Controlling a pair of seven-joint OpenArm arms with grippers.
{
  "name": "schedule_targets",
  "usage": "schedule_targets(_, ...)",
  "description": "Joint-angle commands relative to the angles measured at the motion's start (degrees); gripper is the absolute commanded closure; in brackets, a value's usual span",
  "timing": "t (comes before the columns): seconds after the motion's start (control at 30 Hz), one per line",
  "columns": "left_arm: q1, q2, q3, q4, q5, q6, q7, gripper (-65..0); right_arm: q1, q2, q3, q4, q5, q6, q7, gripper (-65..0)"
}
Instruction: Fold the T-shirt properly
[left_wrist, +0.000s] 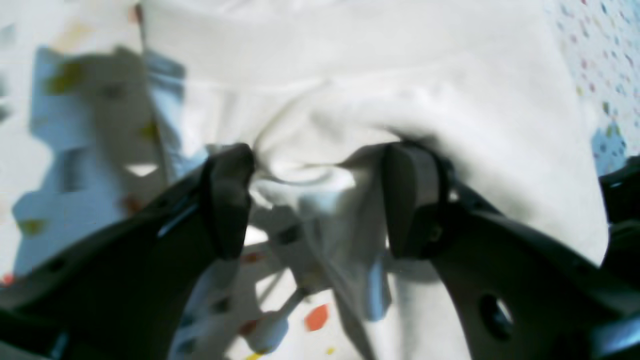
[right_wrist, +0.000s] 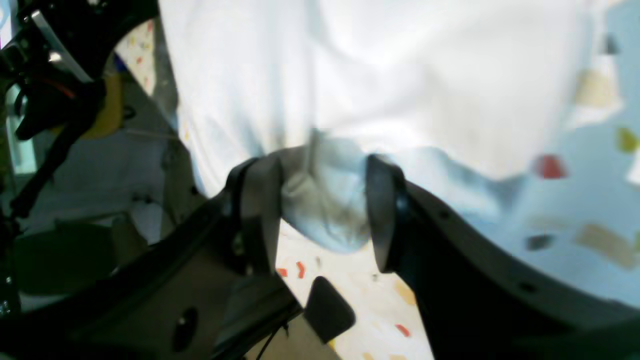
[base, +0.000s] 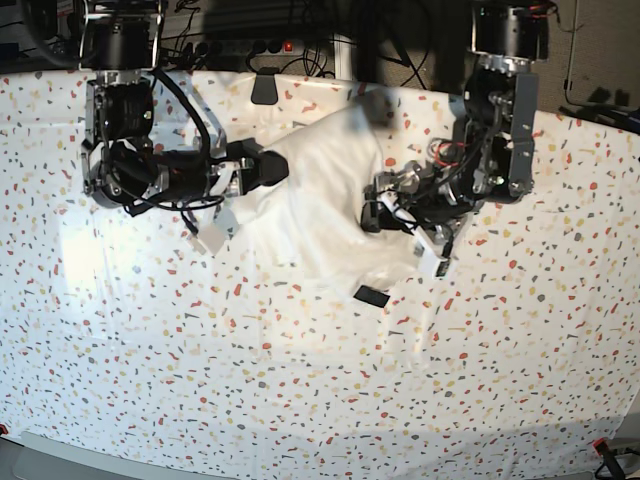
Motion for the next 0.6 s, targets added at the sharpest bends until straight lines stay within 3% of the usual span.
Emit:
schedule_targets(0.0, -1.3, 0.9, 0.1, 0.7, 0.4, -0.6, -0.5, -39.7, 0.7, 0.5, -0.1, 1.1, 2.4, 0.3, -0.1, -28.4)
schedule_targets(0.13, -2.3, 3.5, 0.1, 0.7, 5.7, -1.0, -0.5, -39.7, 0.6, 0.4, -0.1, 1.1, 6.4, 0.3, -1.3, -28.4)
schedule_targets(0.23, -3.7, 3.9, 0.5, 0.7, 6.0, -1.9, -0.5, -39.7, 0.6, 0.5, -0.4, 1.1, 8.8, 0.3, -1.7, -28.4)
schedule_targets(0.47, -7.2, 3.8, 2.3, 0.7, 6.2, -1.9, 1.8, -39.7, 0.8, 0.8, -0.1, 1.2, 8.7, 0.3, -1.5, -28.4)
schedule_targets(0.57, -8.7, 3.7, 2.3, 1.0, 6.2, -1.9, 4.0, -39.7, 1.7, 1.0, 1.6, 1.4, 8.3, 0.3, 1.1, -28.4)
